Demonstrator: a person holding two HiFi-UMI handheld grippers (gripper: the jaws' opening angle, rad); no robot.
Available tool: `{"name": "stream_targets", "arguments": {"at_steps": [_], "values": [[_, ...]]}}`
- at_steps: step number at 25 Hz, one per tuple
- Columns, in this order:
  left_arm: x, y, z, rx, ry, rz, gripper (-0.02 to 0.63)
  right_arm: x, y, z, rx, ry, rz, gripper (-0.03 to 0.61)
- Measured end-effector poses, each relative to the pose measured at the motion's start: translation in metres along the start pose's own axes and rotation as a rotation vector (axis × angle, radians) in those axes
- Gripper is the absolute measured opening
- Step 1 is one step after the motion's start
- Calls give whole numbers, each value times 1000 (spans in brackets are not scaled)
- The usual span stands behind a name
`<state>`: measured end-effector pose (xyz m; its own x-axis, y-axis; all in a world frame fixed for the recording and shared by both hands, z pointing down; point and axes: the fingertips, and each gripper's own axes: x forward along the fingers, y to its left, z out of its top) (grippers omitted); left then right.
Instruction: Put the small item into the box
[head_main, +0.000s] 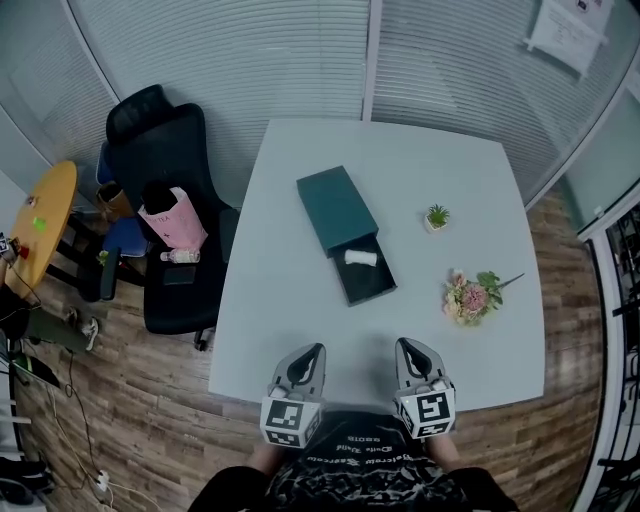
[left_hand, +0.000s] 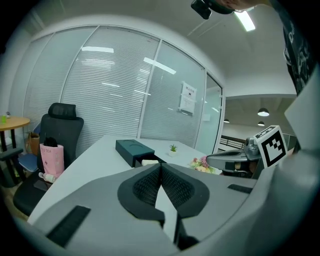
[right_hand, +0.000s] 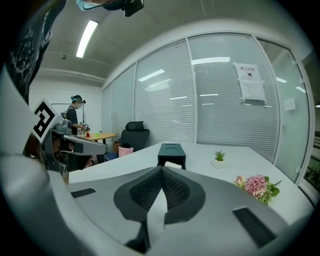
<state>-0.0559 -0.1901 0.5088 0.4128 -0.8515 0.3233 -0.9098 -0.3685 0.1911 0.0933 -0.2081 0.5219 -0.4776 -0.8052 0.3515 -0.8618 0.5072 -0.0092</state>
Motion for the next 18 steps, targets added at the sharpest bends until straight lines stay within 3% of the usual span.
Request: {"name": "stream_targets", "arguments": {"at_steps": [18], "values": [[3,9,-13,22,32,42,20,16,6,-4,-62,34,52,8]]}}
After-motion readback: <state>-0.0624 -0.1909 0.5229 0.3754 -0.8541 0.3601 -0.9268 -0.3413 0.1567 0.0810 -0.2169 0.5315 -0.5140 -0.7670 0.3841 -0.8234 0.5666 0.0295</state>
